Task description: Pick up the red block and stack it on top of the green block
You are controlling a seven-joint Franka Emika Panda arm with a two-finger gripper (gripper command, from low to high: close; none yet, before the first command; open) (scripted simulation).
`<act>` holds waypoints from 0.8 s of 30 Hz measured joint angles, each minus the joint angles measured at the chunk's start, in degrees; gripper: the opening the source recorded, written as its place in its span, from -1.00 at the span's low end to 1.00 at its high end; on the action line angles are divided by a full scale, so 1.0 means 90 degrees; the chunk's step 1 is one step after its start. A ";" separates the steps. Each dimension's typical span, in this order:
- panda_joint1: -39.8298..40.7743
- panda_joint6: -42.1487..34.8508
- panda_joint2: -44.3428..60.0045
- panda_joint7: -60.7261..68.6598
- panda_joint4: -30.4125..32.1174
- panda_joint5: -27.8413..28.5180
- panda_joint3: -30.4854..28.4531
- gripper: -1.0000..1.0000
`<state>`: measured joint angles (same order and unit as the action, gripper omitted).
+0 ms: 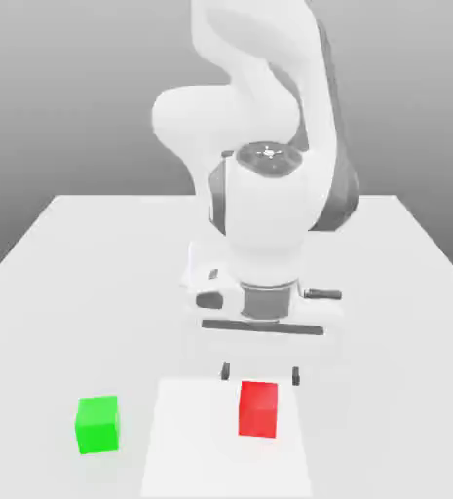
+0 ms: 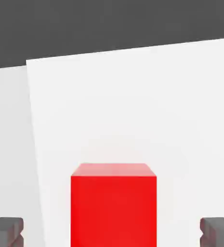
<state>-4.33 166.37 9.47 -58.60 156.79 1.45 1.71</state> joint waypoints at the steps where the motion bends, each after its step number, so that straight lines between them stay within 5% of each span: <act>1: -0.0021 0.0196 0.0231 -0.0020 -0.0030 0.0024 -0.0027 0.00; 2: -0.0039 0.0391 0.0460 -0.0038 -0.0061 0.0042 -0.0049 -1.00; 9: -0.0037 0.0443 0.0516 -0.0060 -0.0069 0.0067 -0.0049 -1.00; 15: 0.0014 -0.0588 -0.0690 0.0065 0.0108 -0.0102 0.0044 -1.00; 24: 0.1571 -0.1375 -0.0957 0.1487 -0.0407 -0.0180 -0.0547 -1.00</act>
<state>9.82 153.99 0.86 -45.22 153.13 -0.17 -3.22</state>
